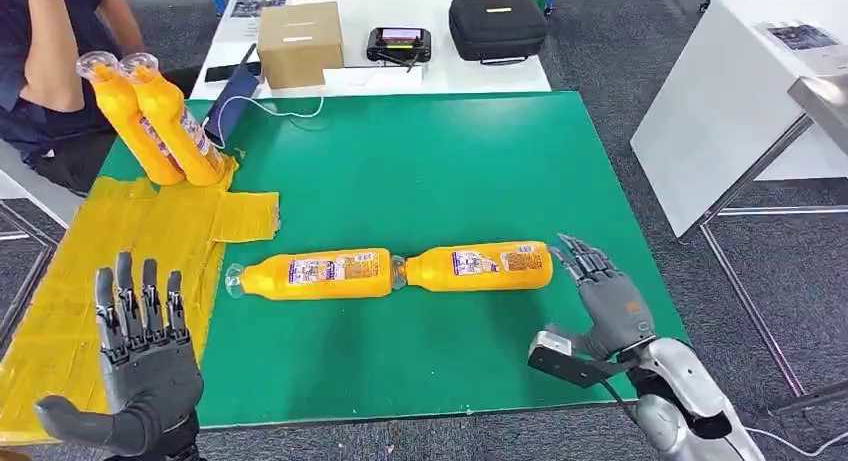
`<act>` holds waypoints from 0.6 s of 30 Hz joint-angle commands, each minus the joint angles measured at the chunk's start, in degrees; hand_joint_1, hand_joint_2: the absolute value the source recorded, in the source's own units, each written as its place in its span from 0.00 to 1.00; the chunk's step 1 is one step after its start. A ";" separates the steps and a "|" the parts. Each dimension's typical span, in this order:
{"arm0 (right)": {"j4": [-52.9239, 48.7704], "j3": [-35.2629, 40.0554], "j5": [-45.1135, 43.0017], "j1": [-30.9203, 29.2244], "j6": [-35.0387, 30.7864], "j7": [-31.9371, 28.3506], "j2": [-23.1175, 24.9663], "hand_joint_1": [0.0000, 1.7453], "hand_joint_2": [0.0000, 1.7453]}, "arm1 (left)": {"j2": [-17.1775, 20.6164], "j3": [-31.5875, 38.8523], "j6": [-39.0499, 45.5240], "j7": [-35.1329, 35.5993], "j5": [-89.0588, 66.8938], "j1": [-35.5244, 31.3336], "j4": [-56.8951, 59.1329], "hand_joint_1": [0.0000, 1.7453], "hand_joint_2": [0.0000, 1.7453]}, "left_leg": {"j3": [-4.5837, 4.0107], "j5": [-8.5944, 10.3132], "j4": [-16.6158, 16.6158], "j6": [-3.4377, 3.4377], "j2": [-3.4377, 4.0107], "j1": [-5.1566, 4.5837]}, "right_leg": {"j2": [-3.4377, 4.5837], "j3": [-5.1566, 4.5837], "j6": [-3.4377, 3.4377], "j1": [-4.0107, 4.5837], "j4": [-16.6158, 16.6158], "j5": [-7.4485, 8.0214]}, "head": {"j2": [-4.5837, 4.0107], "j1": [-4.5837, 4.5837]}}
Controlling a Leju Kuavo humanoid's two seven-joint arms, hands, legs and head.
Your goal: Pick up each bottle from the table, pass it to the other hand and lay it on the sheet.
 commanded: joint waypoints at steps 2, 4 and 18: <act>15.06 7.46 -1.52 -14.92 4.82 2.02 2.28 0.00 1.00 | 0.95 -2.03 -0.25 1.27 1.06 -2.85 2.76 0.00 0.00 | 0.29 -0.07 -0.03 -0.12 0.20 0.11 | 0.79 0.15 -0.20 0.06 -0.06 0.07 | 0.00 0.00; 15.82 7.91 -1.71 -15.75 4.94 2.15 2.44 0.00 1.00 | 1.03 -1.94 -0.32 1.29 1.16 -2.97 2.94 0.00 0.00 | 0.16 0.02 -0.04 -0.04 0.16 0.06 | 0.50 0.08 -0.11 0.04 -0.06 0.07 | 0.00 0.00; 28.27 15.09 -2.54 -26.02 8.31 3.04 5.50 0.00 1.00 | 1.23 -1.87 -0.54 1.87 2.35 -4.89 3.92 0.00 0.00 | 0.22 0.11 -0.07 -0.07 0.00 0.07 | 0.42 0.14 -0.26 0.03 -0.04 0.10 | 0.00 0.02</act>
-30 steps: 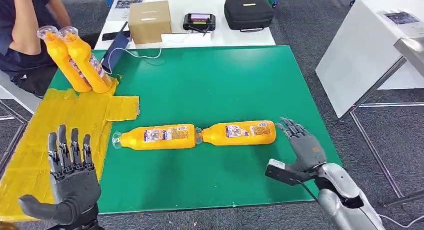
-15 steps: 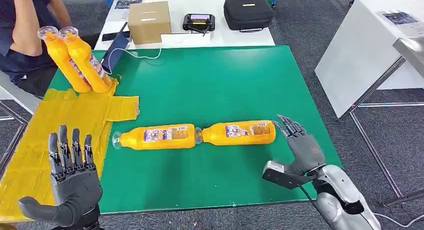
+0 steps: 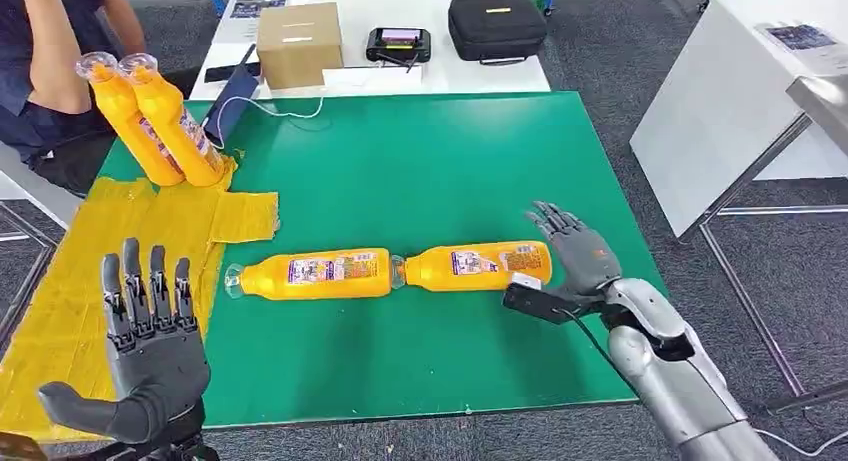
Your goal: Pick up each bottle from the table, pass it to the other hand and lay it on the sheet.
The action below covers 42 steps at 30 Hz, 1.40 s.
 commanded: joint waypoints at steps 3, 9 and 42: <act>14.85 8.27 -0.61 -9.48 1.85 0.20 3.76 0.00 1.00 | 1.30 -0.69 0.45 0.76 0.89 -2.93 4.29 0.00 0.00 | 0.26 -0.07 -0.06 -0.14 0.06 0.07 | 0.62 0.19 -0.17 0.02 -0.05 -0.01 | 0.00 -0.02; 19.11 9.59 -2.16 -11.46 1.79 -0.07 5.54 0.00 1.00 | 1.43 -1.62 0.72 0.67 0.57 -3.46 5.17 0.00 0.00 | 0.13 0.00 -0.05 -0.09 0.01 0.04 | 0.32 0.11 -0.10 0.01 -0.03 0.01 | 0.00 0.00; 53.38 23.69 9.29 -22.33 1.62 4.66 21.17 1.00 1.00 | 1.69 7.25 -2.77 1.88 5.80 -4.91 7.85 0.00 0.00 | 0.37 0.02 -0.07 -0.17 0.15 0.22 | 0.61 0.16 -0.19 0.16 0.03 -0.03 | 0.00 0.00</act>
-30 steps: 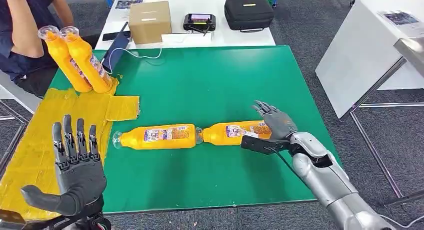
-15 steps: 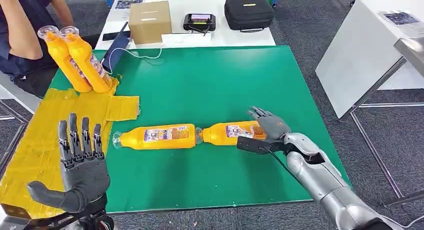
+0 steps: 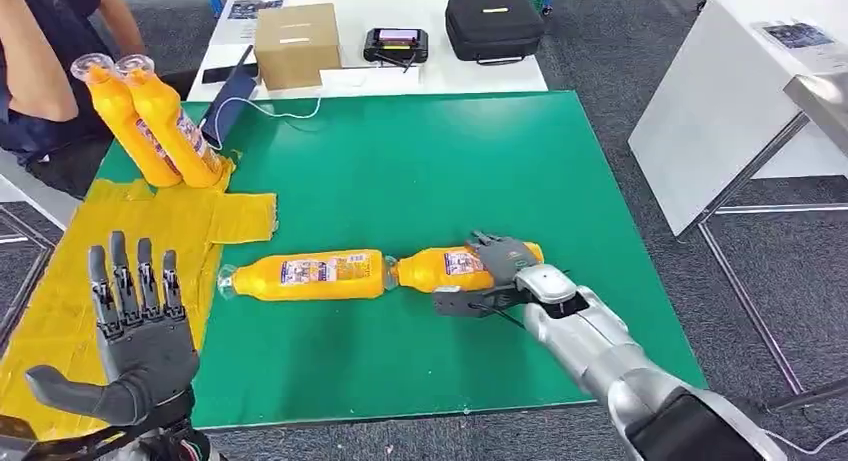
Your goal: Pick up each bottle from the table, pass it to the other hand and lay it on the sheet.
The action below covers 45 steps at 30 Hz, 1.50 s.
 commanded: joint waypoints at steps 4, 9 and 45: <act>9.15 3.34 -0.63 -0.42 -0.05 -0.72 -0.16 1.00 1.00 | -0.91 0.79 -0.42 2.75 -1.35 -2.07 3.72 0.00 0.00 | 0.21 0.01 -0.07 -0.08 -0.27 0.09 | 0.28 0.25 -0.15 0.02 -0.10 0.00 | 0.00 0.02; 6.94 2.09 -1.68 4.75 -2.75 -3.93 -7.68 1.00 1.00 | -1.31 -5.58 3.57 3.04 -3.07 -3.59 4.17 0.00 0.00 | 0.42 0.10 -0.07 -0.04 -1.02 0.08 | -0.45 0.07 -0.12 -0.03 -0.27 -0.06 | 0.00 -0.02; -48.38 -8.17 -34.02 18.18 -11.86 -8.72 4.26 1.00 1.00 | -3.68 12.74 -6.09 -0.07 -6.36 5.23 1.38 0.00 1.00 | 0.12 -0.16 0.07 -0.29 -0.33 0.14 | 0.80 0.12 -0.40 0.02 0.14 -0.16 | 0.00 0.00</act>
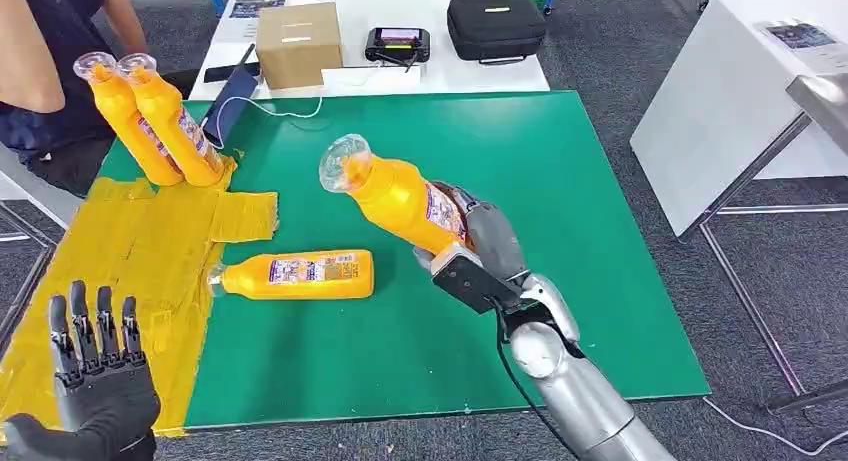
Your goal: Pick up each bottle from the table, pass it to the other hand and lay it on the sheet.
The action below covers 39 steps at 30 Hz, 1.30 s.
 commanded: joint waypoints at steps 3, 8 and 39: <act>4.19 7.40 -2.48 -4.28 1.57 -0.52 5.60 1.00 1.00 | 0.02 -0.74 1.68 1.52 -2.19 -2.36 2.85 0.00 1.00 | 0.09 -0.02 -0.01 -0.06 -0.01 0.03 | 0.36 0.03 -0.11 0.00 0.02 0.01 | 0.00 0.02; 4.73 7.73 -2.61 -4.63 1.59 -0.47 5.93 1.00 1.00 | 0.13 -0.93 1.90 1.59 -2.12 -2.50 2.99 0.00 1.00 | 0.17 -0.03 -0.03 -0.11 -0.09 0.08 | 0.41 0.14 -0.15 0.03 -0.03 -0.02 | 0.00 0.00; 15.90 14.61 3.01 -5.93 5.82 2.03 3.59 1.00 1.00 | 5.06 -23.23 11.32 9.28 2.61 -6.34 5.55 0.00 1.00 | 0.09 -0.03 -0.05 -0.09 -0.06 0.07 | 0.39 0.03 -0.24 0.06 -0.06 0.10 | 0.00 0.00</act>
